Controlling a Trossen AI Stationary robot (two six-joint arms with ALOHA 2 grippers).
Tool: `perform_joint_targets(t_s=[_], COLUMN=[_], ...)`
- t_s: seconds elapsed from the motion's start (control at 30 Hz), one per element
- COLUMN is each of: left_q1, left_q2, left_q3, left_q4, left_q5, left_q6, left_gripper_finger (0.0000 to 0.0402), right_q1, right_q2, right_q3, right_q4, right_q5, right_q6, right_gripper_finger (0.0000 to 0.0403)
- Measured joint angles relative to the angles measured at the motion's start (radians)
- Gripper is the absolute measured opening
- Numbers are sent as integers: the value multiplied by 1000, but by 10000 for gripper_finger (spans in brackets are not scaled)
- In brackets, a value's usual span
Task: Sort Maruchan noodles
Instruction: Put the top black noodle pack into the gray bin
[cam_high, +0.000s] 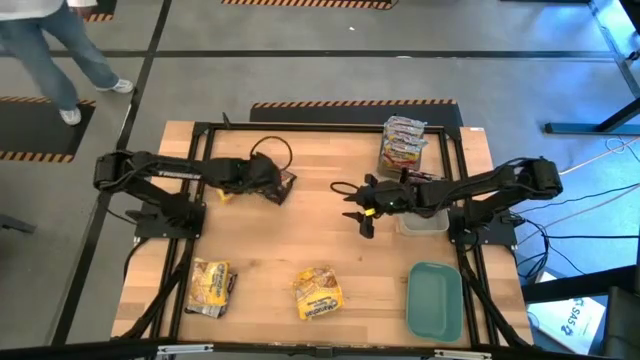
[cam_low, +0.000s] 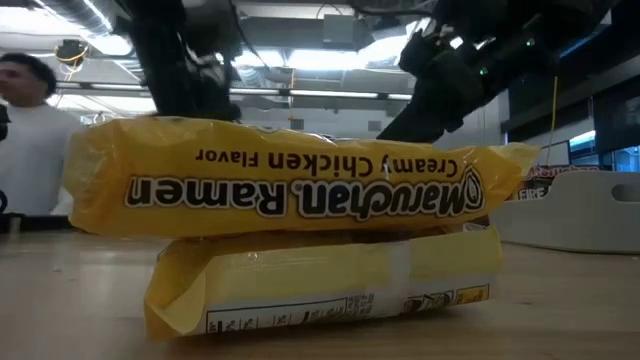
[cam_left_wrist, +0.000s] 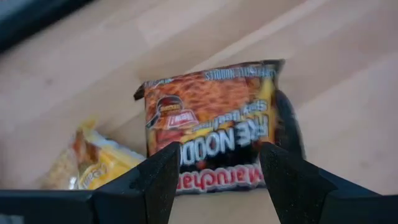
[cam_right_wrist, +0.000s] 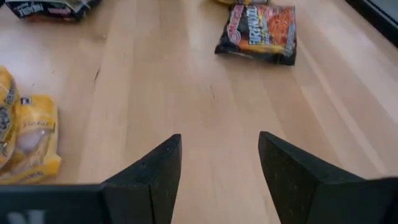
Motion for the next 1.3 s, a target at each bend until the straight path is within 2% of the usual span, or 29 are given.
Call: perform_joint_targets(t_s=[0.17,0.3,0.53,0.63,0.83,0.93,1.17,1.3], left_q1=[93,138,158,135,38,-24,-150,-209], left_q2=[47,102,211,222,224,226,183,184], left_q3=[-32,-32,-28,-25,-26,-26,63,73], left_q4=[106,109,211,244,357,385,348,333], left_q5=[93,111,189,206,384,387,323,320], left_q6=[1,4,79,169,504,606,631,572], left_gripper_finger=[215,215,215,215,215,215,215,215], right_q1=[0,0,0,0,0,0,0,0], right_q2=[47,59,59,59,59,59,58,58], right_q3=[1,0,0,0,0,0,0,0], right_q4=[24,14,17,10,11,11,25,69], right_q5=[0,0,-26,-46,-71,-71,-71,-71], right_q6=[0,0,-1,-1,-2,-2,11,49], right_gripper_finger=[198,198,198,198,198,198,198,198])
